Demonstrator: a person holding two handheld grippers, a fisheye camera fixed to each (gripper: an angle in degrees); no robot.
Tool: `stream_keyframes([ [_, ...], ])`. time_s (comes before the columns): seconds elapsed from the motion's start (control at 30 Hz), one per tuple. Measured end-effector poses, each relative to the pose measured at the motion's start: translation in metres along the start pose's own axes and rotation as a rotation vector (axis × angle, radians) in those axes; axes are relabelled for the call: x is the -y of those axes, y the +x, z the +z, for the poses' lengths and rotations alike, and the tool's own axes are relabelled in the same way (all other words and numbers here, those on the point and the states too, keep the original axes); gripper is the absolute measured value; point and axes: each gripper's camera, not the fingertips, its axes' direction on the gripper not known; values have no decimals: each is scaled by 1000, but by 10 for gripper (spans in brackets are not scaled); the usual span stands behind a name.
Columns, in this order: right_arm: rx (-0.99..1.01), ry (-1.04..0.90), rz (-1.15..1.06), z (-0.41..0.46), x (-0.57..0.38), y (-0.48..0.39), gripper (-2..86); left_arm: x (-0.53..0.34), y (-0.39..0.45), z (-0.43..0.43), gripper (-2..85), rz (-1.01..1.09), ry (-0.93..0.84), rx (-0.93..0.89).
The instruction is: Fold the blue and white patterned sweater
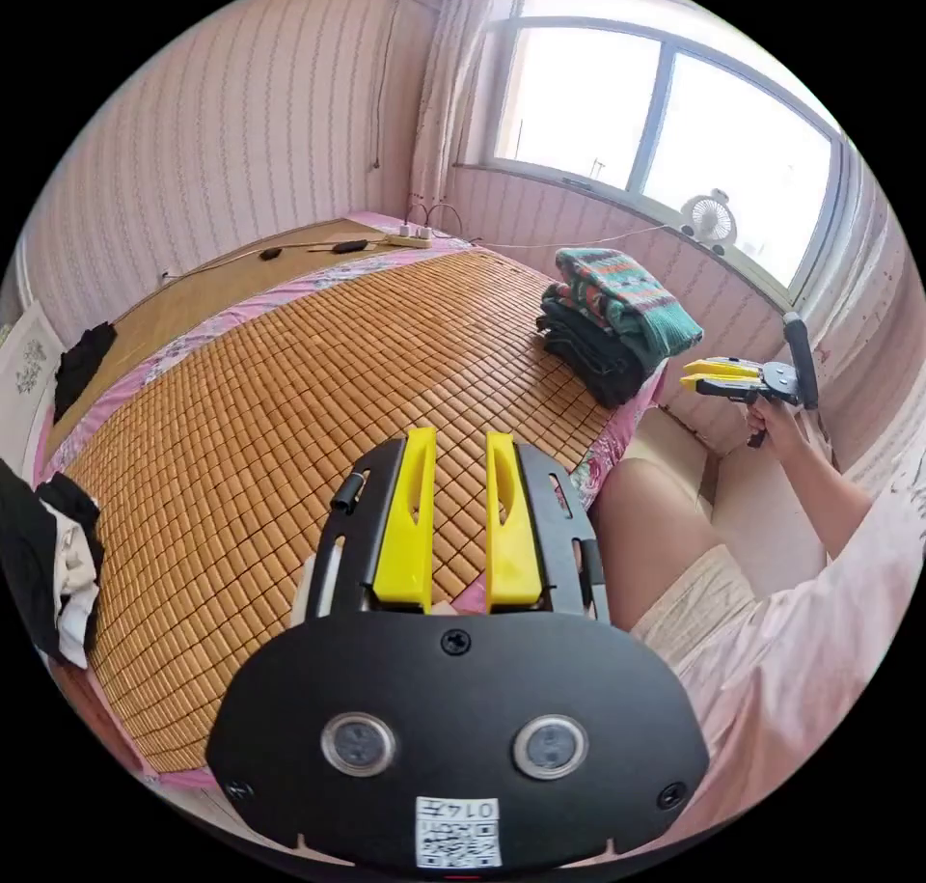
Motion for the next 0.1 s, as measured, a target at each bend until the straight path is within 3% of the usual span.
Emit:
stream_keyframes([
  [0.1, 198, -26, -112, 26, 18, -74, 105, -65, -29, -74, 63, -164, 115, 129],
])
